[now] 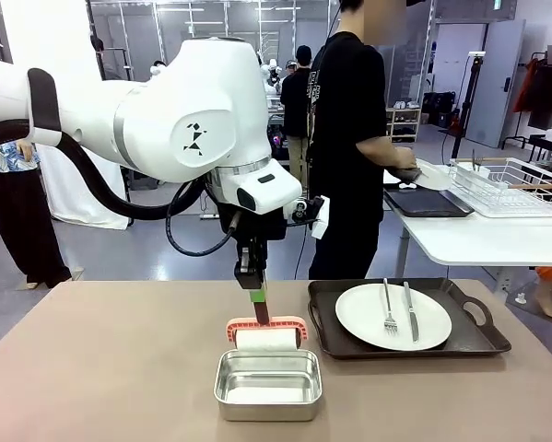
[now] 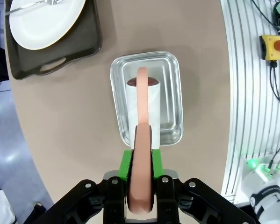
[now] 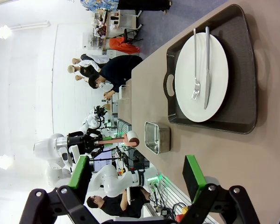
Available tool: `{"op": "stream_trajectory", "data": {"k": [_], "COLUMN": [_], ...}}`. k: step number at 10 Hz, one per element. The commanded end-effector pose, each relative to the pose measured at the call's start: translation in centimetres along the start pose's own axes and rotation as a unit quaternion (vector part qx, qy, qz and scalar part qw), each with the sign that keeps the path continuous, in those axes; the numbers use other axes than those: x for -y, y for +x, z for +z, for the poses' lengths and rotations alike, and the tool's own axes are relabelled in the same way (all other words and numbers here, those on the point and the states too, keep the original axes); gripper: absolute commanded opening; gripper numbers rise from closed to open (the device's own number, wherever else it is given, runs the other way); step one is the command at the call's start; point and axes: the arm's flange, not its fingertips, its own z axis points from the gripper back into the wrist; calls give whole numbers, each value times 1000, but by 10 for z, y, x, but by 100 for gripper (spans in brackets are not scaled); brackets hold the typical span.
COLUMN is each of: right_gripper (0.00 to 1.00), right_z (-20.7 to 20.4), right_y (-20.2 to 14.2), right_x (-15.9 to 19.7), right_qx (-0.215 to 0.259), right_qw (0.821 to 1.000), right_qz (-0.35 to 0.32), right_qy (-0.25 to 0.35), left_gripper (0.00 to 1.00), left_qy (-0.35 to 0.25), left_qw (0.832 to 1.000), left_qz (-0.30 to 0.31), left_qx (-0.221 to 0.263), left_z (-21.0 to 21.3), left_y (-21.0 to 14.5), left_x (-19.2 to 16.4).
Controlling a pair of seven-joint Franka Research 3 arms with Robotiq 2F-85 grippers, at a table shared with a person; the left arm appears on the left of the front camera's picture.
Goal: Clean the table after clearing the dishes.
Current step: Place the Lint Roller back on top of the Airtight Container.
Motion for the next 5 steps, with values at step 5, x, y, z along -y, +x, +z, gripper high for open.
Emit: {"op": "stream_trajectory", "data": {"k": [5], "right_gripper": [100], "right_z": [0], "right_y": [-2], "right_x": [-3], "right_qx": [1], "right_qw": [1000], "right_qz": [2], "right_qy": [0], "left_gripper": [21], "left_qy": [-18], "left_qw": [1000], "left_qz": [2], "left_qx": [-4], "left_z": [-23], "left_y": [3], "left_x": [-4]}}
